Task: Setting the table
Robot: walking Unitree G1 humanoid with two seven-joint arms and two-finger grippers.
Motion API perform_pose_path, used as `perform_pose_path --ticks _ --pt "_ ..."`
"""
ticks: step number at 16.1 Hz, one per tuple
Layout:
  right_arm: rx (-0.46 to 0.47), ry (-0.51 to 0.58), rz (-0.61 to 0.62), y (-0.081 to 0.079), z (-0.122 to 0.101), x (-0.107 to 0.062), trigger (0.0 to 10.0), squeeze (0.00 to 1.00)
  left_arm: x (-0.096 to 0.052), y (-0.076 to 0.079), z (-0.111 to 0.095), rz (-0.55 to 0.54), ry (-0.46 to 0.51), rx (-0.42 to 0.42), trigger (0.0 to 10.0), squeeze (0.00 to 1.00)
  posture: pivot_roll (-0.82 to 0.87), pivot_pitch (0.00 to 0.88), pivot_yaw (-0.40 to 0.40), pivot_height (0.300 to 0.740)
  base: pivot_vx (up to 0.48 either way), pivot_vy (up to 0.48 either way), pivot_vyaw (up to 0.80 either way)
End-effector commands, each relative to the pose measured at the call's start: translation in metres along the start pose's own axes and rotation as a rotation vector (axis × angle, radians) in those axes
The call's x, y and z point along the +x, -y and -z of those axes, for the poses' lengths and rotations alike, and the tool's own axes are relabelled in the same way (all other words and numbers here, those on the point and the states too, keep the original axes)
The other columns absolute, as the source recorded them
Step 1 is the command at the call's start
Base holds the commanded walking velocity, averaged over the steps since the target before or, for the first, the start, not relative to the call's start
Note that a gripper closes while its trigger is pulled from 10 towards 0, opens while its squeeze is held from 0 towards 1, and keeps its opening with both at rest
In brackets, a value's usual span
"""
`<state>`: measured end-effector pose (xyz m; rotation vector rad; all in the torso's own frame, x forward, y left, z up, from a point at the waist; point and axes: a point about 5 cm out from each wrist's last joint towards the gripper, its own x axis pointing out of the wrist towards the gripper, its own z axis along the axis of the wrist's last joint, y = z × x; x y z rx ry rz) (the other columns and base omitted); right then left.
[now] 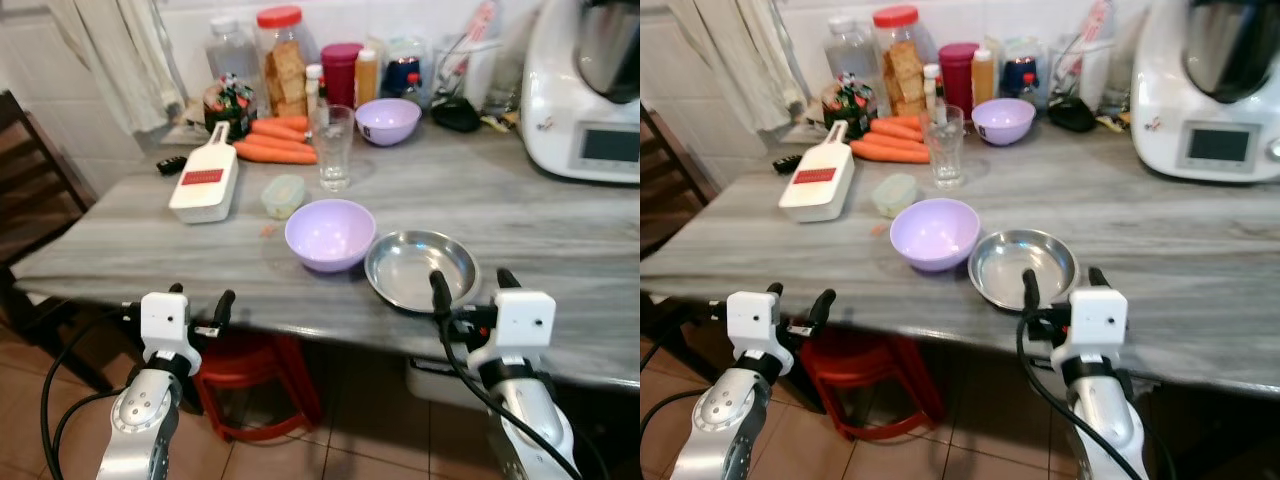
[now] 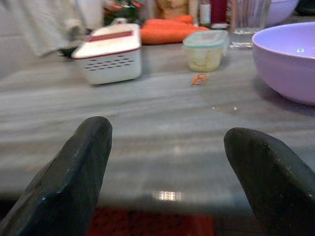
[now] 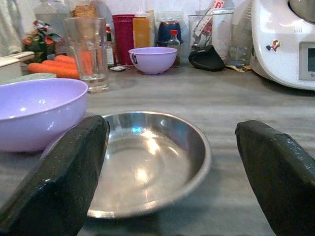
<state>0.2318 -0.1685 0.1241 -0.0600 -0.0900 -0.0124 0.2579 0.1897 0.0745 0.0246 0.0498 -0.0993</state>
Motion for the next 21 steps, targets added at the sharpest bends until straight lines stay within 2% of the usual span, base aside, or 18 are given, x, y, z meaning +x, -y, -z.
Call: perform_pose_path --ticks 1,7,10,11,15,16,17,21 --pt "0.008 -0.013 0.010 0.002 0.002 0.001 10.0 0.00 -0.002 -0.002 0.003 -0.008 -0.019 0.003 10.0 0.00 -0.10 0.000 0.129 0.740 -0.304 0.000 0.00" --pt "0.033 -0.033 0.037 0.007 0.004 0.003 10.0 0.00 -0.002 -0.001 0.004 0.004 -0.023 0.004 10.0 0.00 -0.10 0.000 0.127 0.740 -0.306 0.000 0.00" --pt "-0.045 -0.035 0.055 0.008 0.007 0.003 10.0 0.00 -0.002 0.001 0.005 0.009 -0.025 0.004 10.0 0.00 -0.10 0.001 0.126 0.740 -0.304 0.000 0.00" --pt "-0.019 -0.034 0.049 0.007 0.009 0.004 10.0 0.00 -0.002 0.001 0.006 0.010 -0.026 0.003 10.0 0.00 -0.10 0.001 0.126 0.740 -0.307 0.000 0.00" --pt "-0.019 -0.015 0.055 0.007 0.008 0.004 10.0 0.00 -0.003 0.001 0.006 0.015 -0.028 0.004 10.0 0.00 -0.10 0.005 0.129 0.740 -0.310 0.000 0.00" --pt "-0.012 -0.022 0.056 0.006 0.009 0.004 10.0 0.00 -0.002 0.001 0.006 0.016 -0.029 0.004 10.0 0.00 -0.10 0.006 0.130 0.740 -0.307 0.000 0.00" --pt "0.035 -0.050 0.030 0.003 0.011 0.003 10.0 0.00 -0.002 0.002 0.006 0.018 -0.029 0.004 10.0 0.00 -0.10 0.006 0.130 0.740 -0.311 0.000 0.00" --pt "0.039 -0.061 0.032 0.003 0.013 0.002 10.0 0.00 -0.001 0.002 0.005 0.026 -0.023 0.009 10.0 0.00 -0.10 0.004 0.133 0.740 -0.306 0.000 0.00"
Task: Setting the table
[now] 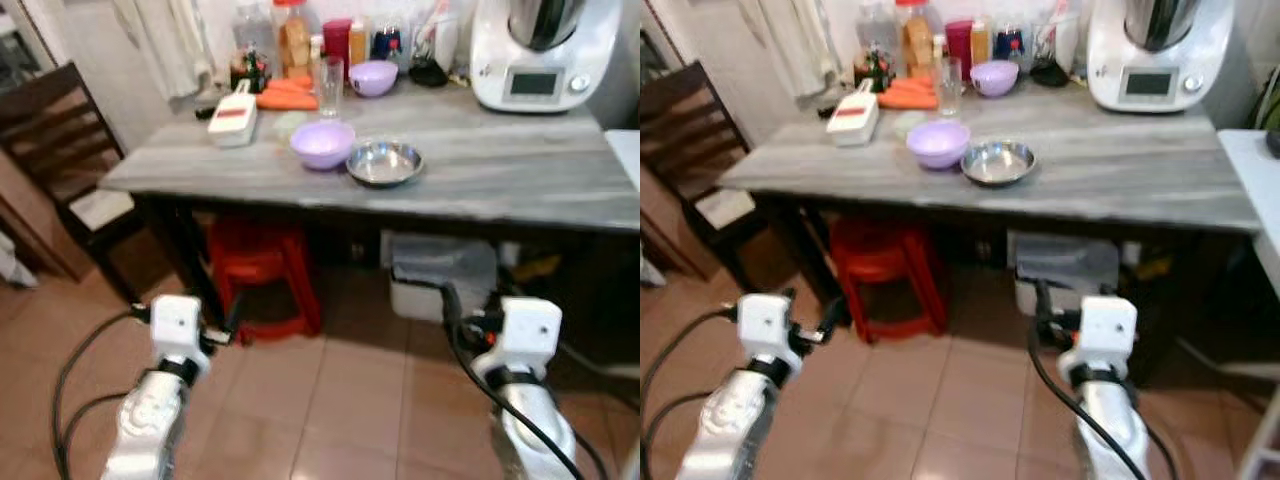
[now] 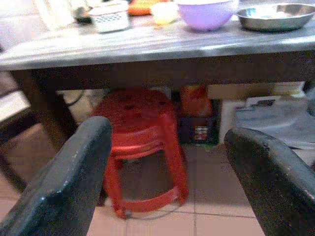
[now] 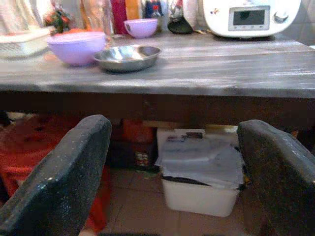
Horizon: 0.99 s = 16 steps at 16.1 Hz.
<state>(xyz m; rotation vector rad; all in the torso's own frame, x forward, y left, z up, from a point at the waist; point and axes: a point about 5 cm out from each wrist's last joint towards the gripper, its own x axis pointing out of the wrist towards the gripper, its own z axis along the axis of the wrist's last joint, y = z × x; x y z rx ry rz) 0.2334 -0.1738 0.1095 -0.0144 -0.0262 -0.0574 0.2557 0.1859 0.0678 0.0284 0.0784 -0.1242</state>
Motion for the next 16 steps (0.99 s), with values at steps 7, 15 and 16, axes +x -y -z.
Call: perform_pose_path --ticks 7,15,16 --pt "0.048 0.002 -0.028 -0.003 -0.002 0.004 10.0 0.00 0.004 0.002 -0.008 0.055 0.051 0.030 10.0 0.00 -0.10 0.000 0.136 0.740 -0.037 0.000 0.00" --pt "0.037 -0.004 -0.027 0.001 -0.002 0.006 10.0 0.00 0.006 0.008 -0.007 0.085 0.058 0.030 10.0 0.00 -0.11 0.003 0.136 0.740 0.000 0.000 -0.36" --pt "0.036 0.000 -0.031 0.001 -0.003 0.007 10.0 0.00 0.006 0.009 -0.007 0.090 0.059 0.028 10.0 0.00 -0.11 0.000 0.132 0.740 0.000 0.000 -0.44"
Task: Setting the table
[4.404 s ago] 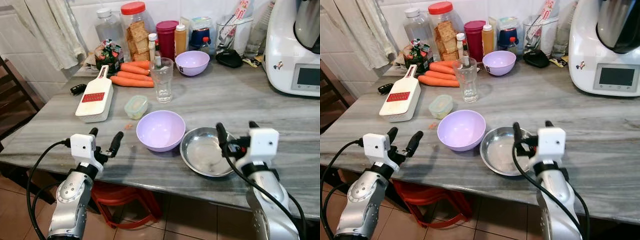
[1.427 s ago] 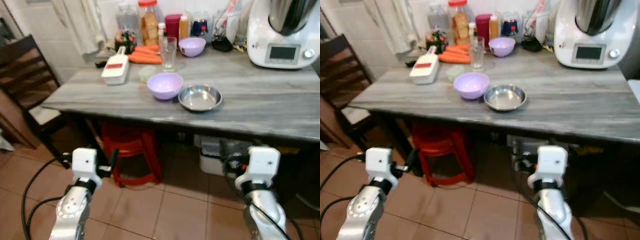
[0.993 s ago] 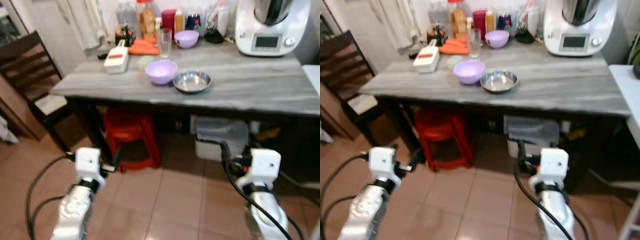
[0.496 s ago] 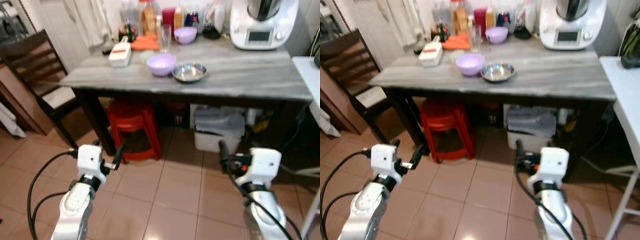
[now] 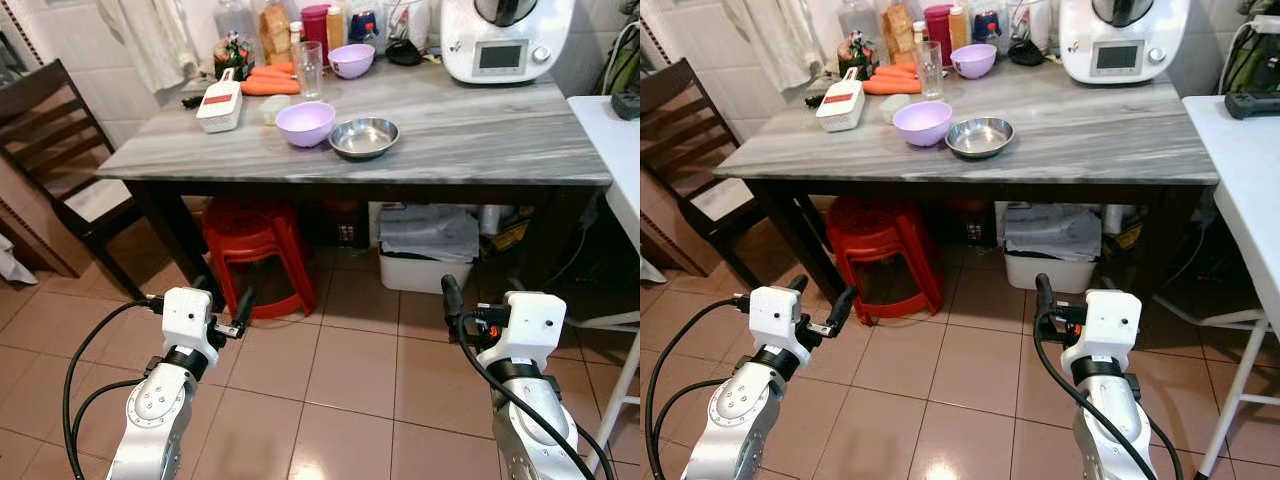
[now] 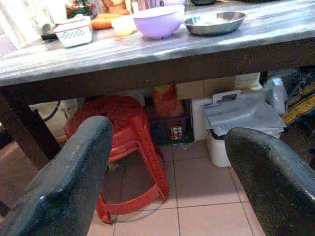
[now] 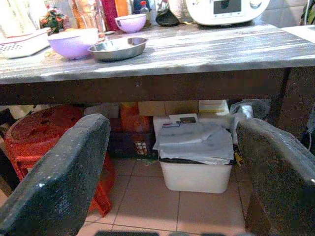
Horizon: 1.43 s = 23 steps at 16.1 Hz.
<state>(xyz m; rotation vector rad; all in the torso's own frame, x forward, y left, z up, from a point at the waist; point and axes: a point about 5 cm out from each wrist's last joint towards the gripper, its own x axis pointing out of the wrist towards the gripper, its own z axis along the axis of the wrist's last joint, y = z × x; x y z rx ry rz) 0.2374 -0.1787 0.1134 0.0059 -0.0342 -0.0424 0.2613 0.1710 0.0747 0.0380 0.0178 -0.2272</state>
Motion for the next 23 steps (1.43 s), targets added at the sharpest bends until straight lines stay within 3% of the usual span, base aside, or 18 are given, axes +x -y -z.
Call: perform_pose_path --ticks 1,11,23 --pt "0.015 -0.007 -0.019 -0.0035 0.0002 0.0025 10.0 0.00 -0.0012 -0.0040 0.0006 -0.009 -0.002 0.009 10.0 0.00 -0.11 0.000 0.132 0.740 0.000 0.000 -0.45" --pt "0.013 0.001 -0.037 -0.0034 -0.0007 0.0087 10.0 0.00 0.0009 -0.0044 -0.0010 -0.003 0.009 -0.004 10.0 0.00 -0.10 0.000 0.122 0.740 0.000 -0.244 -0.60" --pt "0.034 0.016 -0.034 -0.0080 -0.0005 0.0103 10.0 0.00 0.0060 -0.0039 -0.0068 0.005 0.026 -0.007 10.0 0.00 -0.10 0.000 0.141 0.740 0.000 -0.261 0.00"
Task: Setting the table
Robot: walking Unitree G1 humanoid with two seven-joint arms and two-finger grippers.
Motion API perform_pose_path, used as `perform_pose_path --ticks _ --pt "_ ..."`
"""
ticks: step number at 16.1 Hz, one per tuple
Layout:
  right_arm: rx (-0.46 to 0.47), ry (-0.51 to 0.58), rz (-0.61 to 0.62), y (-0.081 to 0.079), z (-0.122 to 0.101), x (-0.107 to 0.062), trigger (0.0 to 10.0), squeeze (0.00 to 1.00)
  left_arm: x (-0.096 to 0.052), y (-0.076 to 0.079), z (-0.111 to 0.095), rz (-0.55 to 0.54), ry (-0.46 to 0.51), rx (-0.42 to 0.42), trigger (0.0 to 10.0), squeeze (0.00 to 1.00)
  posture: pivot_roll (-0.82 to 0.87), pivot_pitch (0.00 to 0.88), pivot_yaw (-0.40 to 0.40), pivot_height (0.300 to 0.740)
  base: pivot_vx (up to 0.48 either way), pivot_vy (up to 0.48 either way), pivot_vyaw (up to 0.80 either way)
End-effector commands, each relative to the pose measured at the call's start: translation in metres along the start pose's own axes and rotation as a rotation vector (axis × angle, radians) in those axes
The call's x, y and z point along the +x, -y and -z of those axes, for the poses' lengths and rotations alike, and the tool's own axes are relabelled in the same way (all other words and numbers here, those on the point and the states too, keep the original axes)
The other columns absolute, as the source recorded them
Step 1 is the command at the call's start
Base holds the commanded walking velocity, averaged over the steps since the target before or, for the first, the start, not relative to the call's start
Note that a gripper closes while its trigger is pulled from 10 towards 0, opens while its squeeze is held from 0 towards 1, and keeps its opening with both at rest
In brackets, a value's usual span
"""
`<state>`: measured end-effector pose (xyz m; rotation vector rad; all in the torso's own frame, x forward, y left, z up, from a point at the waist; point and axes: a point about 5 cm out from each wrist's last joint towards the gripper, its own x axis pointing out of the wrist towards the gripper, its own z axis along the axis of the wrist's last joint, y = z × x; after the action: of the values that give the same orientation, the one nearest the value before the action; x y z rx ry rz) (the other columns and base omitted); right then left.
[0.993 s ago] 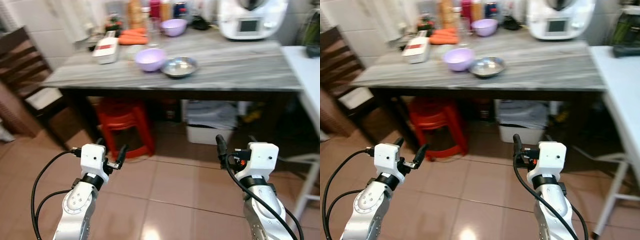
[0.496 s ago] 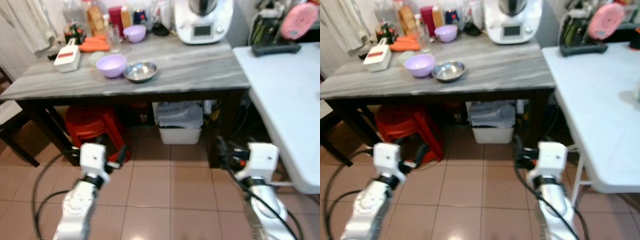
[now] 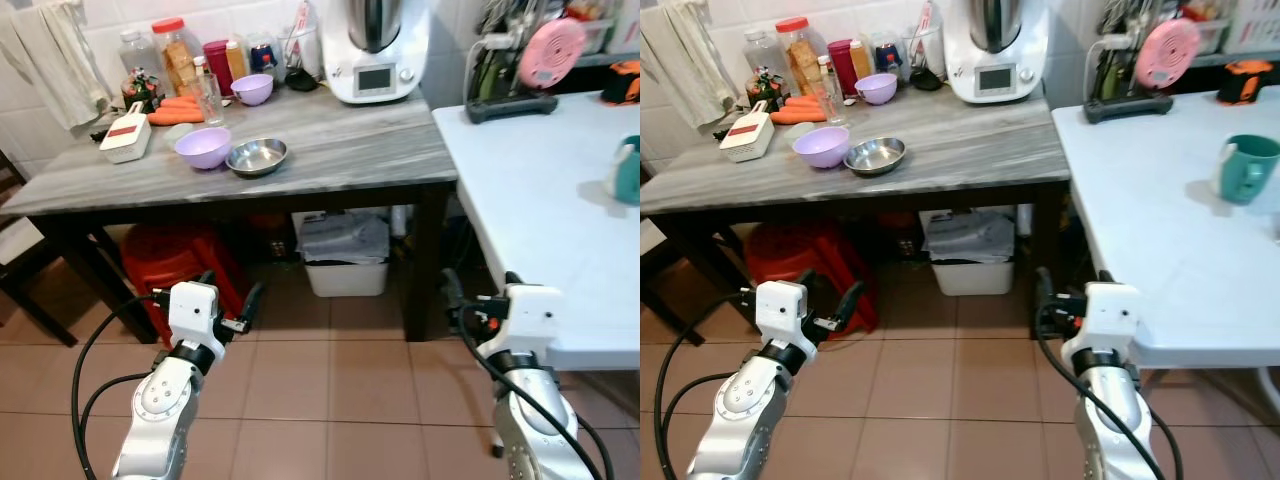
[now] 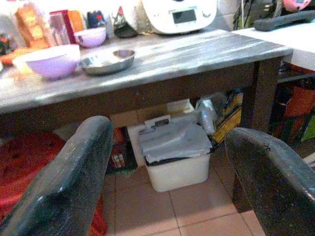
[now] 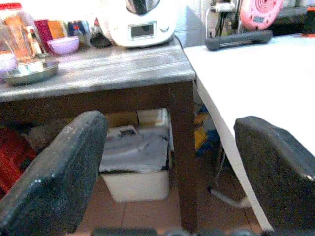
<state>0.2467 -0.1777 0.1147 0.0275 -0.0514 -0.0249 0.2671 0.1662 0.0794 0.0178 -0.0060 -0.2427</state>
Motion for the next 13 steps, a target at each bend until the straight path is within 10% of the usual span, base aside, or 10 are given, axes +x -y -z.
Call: perform_pose_path --ticks 1,13 --pt "0.013 -0.001 -0.017 -0.0067 0.0011 0.0007 10.0 0.00 -0.0009 -0.0071 -0.0019 -0.009 -0.001 0.010 10.0 0.00 -0.10 0.000 0.141 0.740 0.000 -0.330 0.00" --pt "0.027 0.005 -0.021 -0.0093 0.0000 0.0008 10.0 0.00 -0.0004 -0.0055 -0.0017 0.003 -0.009 0.009 10.0 0.00 -0.09 0.000 0.148 0.740 0.000 -0.329 0.00"
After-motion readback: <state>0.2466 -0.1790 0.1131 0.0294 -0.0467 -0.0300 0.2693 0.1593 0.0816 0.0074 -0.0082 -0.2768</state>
